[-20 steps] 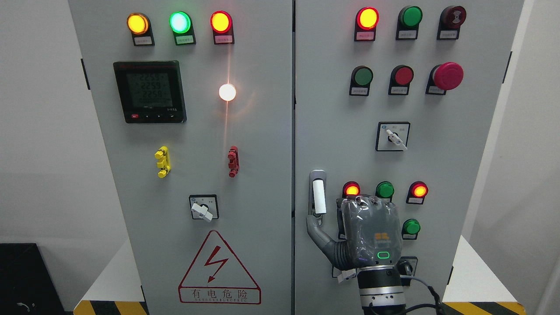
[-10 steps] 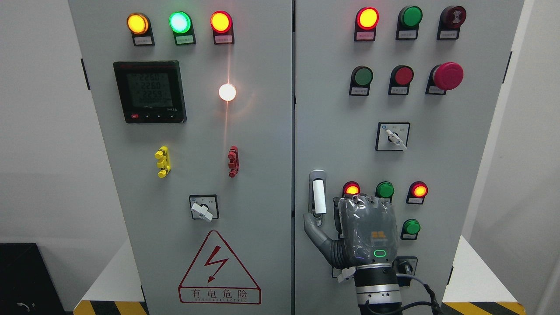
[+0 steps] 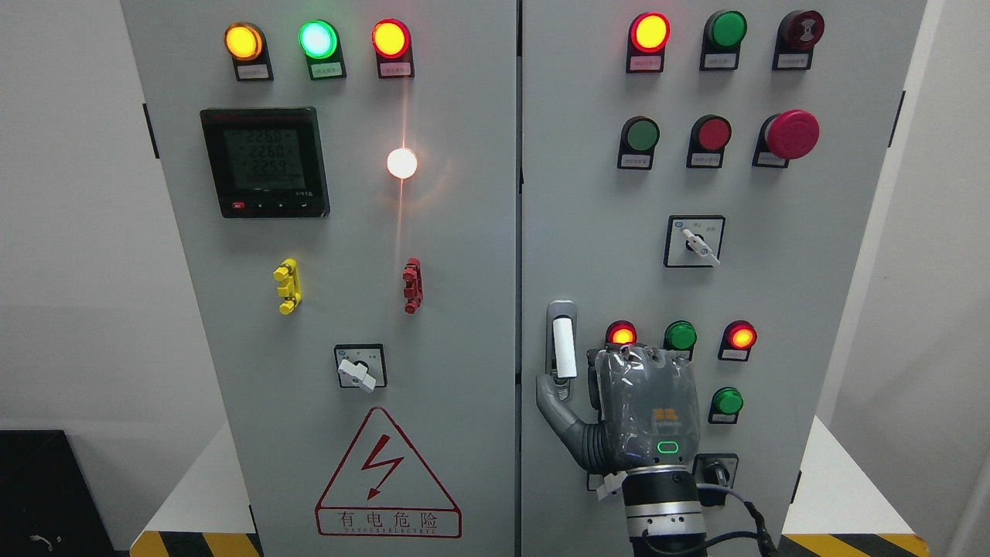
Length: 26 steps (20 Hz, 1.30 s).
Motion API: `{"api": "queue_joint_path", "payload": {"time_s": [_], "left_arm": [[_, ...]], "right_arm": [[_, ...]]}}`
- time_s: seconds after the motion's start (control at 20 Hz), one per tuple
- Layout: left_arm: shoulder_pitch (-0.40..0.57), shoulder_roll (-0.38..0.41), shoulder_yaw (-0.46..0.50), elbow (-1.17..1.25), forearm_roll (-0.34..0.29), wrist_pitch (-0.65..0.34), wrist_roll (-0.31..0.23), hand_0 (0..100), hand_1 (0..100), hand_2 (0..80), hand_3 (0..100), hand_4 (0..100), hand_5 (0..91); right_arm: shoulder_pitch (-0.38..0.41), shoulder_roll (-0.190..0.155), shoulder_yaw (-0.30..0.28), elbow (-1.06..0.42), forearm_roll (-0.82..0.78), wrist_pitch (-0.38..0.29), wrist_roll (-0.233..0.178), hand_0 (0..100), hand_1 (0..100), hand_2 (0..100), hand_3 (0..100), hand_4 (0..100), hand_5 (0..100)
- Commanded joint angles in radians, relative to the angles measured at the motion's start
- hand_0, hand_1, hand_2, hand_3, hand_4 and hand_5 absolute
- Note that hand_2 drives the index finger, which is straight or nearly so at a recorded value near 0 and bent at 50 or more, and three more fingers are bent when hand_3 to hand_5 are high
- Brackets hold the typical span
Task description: Release door handle
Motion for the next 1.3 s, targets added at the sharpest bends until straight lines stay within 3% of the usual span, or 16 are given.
{"api": "queue_joint_path", "payload": {"time_s": [0.0, 1.25], "left_arm": [[0.0, 0.0, 0.0, 0.0, 0.0, 0.0, -0.001, 12, 56, 0.0, 0, 0, 0.0], [0.0, 0.0, 0.0, 0.0, 0.0, 0.0, -0.001, 12, 56, 0.0, 0, 0, 0.0]], "right_arm": [[-0.004, 0.007, -0.001, 0.01, -0.001, 0.0, -0.001, 32, 28, 100, 100, 96, 100], [-0.004, 0.005, -0.008, 0.01, -0.002, 0.014, -0.001, 35, 34, 100, 100, 96, 100]]}}
